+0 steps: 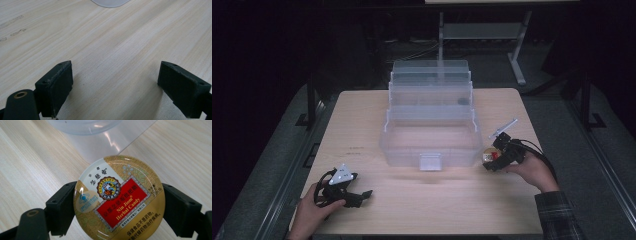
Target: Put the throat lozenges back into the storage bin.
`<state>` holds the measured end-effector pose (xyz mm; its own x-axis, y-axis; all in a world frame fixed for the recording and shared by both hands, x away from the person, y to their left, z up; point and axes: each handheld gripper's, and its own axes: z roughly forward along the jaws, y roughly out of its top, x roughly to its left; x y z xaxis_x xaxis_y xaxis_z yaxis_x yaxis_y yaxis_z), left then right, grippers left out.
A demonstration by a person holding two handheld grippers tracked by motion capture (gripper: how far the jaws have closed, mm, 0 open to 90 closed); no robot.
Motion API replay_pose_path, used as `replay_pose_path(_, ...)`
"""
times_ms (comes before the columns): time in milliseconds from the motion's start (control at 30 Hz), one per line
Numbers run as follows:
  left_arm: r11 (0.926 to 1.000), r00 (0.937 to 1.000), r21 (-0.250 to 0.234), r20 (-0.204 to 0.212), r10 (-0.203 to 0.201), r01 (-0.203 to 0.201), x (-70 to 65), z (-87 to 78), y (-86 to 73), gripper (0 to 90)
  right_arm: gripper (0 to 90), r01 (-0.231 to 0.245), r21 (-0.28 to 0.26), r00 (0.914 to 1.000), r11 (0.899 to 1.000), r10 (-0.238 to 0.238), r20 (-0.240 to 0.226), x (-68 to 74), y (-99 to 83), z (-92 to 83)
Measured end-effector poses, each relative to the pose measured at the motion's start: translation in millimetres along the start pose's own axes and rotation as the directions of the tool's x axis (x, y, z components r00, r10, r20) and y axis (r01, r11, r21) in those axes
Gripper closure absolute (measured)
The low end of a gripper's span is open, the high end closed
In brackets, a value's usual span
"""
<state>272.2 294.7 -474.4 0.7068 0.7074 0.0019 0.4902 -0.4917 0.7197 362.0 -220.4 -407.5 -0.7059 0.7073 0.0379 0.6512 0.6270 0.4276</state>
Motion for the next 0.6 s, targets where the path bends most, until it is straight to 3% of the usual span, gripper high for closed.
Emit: replay_pose_path(600, 1.0000, 1.0000, 0.000, 0.000, 0.000, 0.000, 0.0, 0.0, 0.0, 11.9, 19.5, 0.000, -0.018, 1.0000, 1.000, 0.000, 0.002, -0.2, 9.1, -20.0)
